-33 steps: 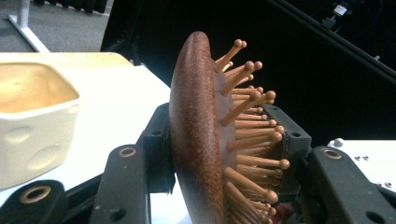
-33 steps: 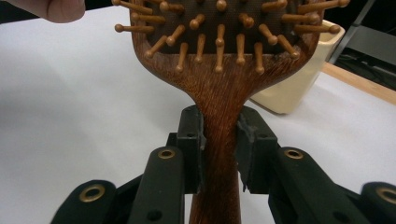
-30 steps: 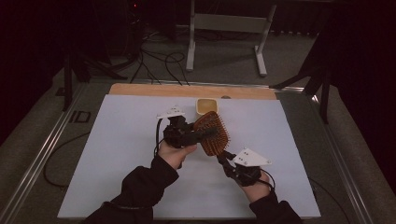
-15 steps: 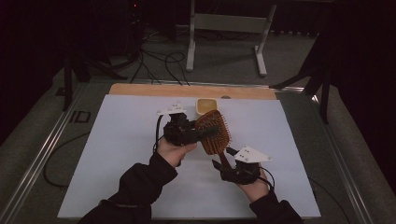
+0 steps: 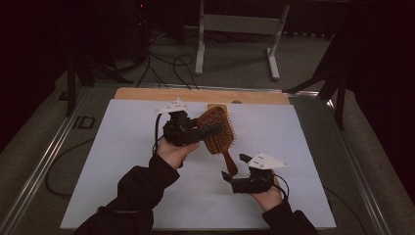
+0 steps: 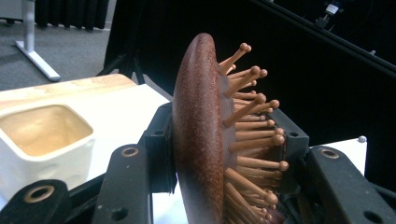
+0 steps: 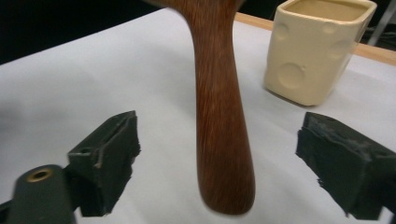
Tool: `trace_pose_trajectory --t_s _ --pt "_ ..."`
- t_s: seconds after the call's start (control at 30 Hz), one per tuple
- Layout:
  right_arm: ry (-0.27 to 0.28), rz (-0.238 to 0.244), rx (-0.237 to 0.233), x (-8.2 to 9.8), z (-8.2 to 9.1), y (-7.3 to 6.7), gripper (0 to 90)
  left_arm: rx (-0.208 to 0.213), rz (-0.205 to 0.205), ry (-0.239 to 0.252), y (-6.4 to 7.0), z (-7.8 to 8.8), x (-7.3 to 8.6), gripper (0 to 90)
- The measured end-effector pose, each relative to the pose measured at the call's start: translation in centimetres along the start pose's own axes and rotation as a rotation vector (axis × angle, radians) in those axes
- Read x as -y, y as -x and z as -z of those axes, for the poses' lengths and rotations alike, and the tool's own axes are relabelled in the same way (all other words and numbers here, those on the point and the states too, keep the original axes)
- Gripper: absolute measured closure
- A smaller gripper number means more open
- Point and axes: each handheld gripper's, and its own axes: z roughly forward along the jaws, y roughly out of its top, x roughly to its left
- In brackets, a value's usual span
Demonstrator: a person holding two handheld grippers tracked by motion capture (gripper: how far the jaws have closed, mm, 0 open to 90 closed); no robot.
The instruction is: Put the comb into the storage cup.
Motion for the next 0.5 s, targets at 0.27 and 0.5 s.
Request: trace_pose_trajectory --t_s 0.27,0.5 --pt "0.003 0.013 -0.063 0.4 0.1 0.6 9.4 -0.022 -0.001 0.023 -0.8 1.3 -1.4 53.9" --pt "0.001 0.037 -0.046 0.8 0.2 0.8 9.4 -0.04 -0.005 0.042 -1.2 2.1 -2.6 53.8"
